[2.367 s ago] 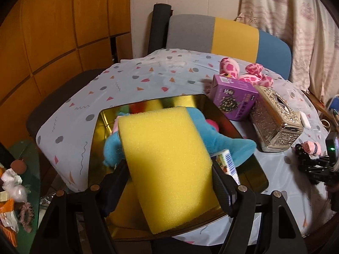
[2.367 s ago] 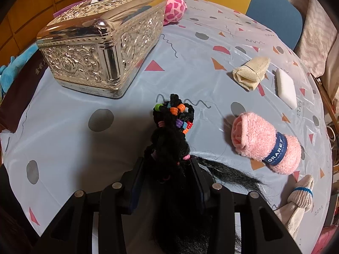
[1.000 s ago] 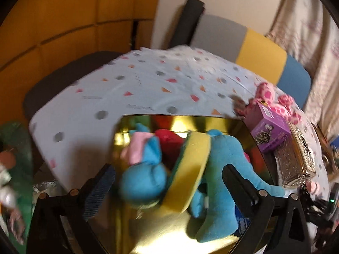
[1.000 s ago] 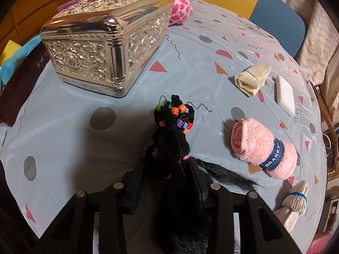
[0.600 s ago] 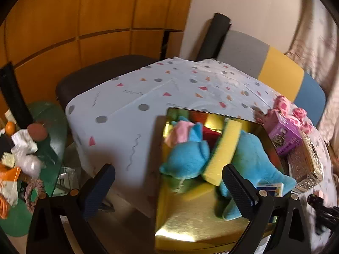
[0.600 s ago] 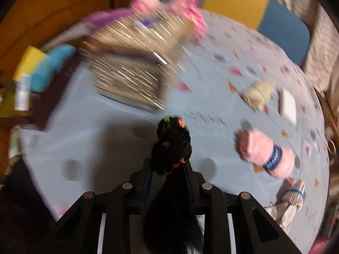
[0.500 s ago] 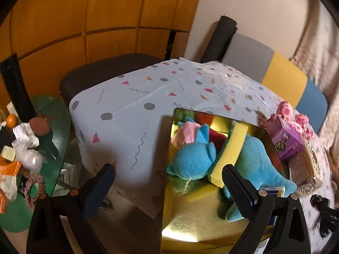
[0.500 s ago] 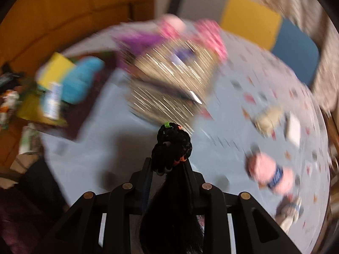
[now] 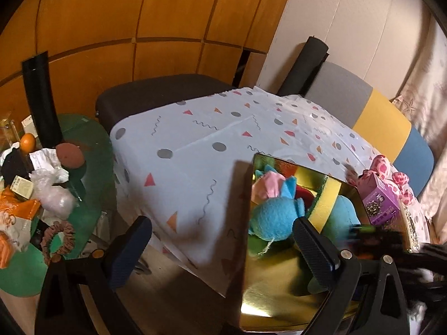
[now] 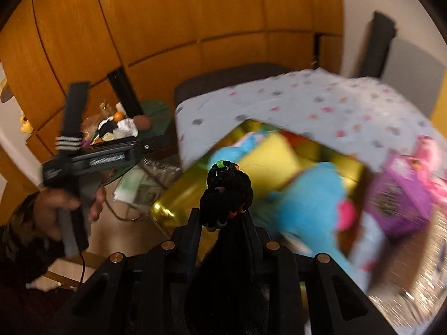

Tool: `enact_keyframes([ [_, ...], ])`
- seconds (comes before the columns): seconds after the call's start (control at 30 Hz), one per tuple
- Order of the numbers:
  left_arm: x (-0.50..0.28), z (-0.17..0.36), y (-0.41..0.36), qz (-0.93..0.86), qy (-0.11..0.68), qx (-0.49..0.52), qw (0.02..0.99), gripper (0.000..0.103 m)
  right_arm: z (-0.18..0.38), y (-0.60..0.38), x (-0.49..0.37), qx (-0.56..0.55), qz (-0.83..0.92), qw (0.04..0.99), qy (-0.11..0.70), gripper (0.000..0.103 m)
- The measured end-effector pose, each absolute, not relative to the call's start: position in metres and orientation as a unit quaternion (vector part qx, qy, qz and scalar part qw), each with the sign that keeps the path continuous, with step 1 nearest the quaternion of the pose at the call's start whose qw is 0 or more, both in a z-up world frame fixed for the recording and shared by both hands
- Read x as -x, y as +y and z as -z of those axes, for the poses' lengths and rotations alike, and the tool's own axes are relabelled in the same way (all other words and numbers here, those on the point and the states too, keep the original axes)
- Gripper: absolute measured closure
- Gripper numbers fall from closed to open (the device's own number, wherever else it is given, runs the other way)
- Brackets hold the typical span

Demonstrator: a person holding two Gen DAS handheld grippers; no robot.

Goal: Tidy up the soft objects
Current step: 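Carry the black-haired doll into the gold tray with the right tool and release it, then move both tools back over the remaining items on the table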

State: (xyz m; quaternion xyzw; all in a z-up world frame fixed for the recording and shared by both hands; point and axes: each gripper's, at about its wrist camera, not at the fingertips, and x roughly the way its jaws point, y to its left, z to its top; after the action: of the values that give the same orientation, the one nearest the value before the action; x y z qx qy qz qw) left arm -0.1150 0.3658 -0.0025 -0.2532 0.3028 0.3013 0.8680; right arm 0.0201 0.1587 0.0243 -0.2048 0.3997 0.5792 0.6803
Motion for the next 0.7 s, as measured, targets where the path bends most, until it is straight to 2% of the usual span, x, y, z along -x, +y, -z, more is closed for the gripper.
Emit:
enact_keyframes([
  [0.3,0.127,0.012,0.378,-0.316,0.309,0.266,0.857,0.002,0.069,0.244,-0.009,0.216,-0.576,0.608,0.503,0.072],
  [0.4,0.127,0.011,0.376,-0.323,0.306,0.251,0.860,0.002,0.063,0.237,-0.008,0.209,-0.583,0.615,0.488,0.058],
  [0.7,0.120,-0.002,0.354,-0.304,0.303,0.223,0.875,0.002,0.012,0.184,-0.027,0.170,-0.570,0.680,0.428,0.058],
])
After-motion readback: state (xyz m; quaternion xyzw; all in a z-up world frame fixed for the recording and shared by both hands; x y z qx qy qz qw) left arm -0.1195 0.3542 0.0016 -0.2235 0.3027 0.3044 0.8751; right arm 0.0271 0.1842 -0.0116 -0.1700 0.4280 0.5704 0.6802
